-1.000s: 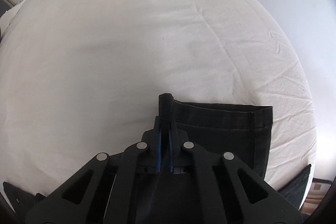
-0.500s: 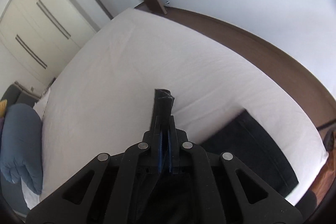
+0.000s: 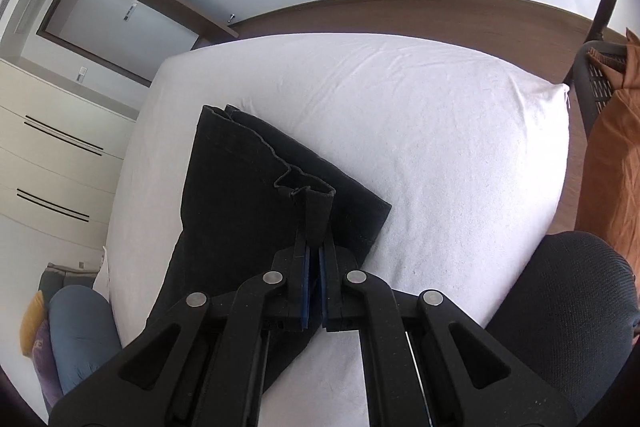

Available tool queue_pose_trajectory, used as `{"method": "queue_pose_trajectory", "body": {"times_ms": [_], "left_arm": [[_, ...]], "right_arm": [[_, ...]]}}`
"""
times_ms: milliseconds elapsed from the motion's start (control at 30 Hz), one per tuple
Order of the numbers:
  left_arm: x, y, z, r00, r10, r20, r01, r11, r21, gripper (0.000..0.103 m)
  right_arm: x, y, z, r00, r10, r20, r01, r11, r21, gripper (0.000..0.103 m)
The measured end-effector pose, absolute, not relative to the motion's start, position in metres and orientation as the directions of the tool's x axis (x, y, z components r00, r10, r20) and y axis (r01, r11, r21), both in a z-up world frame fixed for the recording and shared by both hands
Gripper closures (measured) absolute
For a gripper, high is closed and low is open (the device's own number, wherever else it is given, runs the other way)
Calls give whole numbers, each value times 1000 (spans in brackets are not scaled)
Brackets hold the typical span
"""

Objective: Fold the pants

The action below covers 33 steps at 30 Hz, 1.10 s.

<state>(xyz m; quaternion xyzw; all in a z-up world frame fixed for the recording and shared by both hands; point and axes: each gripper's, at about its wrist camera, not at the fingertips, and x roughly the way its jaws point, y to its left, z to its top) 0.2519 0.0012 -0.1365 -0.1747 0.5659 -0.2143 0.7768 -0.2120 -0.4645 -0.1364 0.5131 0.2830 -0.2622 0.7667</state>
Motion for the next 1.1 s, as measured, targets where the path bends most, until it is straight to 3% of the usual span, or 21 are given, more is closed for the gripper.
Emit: {"method": "queue_pose_trajectory", "body": {"times_ms": [33,100,167,267,633,733,967,1100], "left_arm": [[250,-3,-133,268,-543,-796,148,839,-523,69],[245,-15,-124,265,-575,-775,191,818,-542,26],[241,-30,-119,268,-544,-795,232,837,-495,16],[235,-49,-116,290,-476,-830,273,872,-405,12],[224,-50,-122,310,-486,-817,286,867,-407,10],[221,-51,-125,316,-474,-822,308,871,-383,5],[208,-71,-133,363,-387,-848,448,870,-206,2],[200,-70,-134,372,-390,-842,500,849,-173,2]], "right_arm": [[-213,-466,-137,710,-108,-696,687,328,649,101],[-214,-470,-140,720,-100,-687,677,318,663,101],[-219,-467,-137,723,-95,-684,674,311,670,101],[-226,-466,-132,726,-92,-682,672,307,674,101],[-244,-473,-133,747,-81,-660,655,258,710,102],[-239,-469,-127,724,-47,-689,655,359,664,101],[-261,-467,-139,778,86,-622,571,315,758,100],[-288,-472,-135,759,52,-649,613,275,740,100]]}}
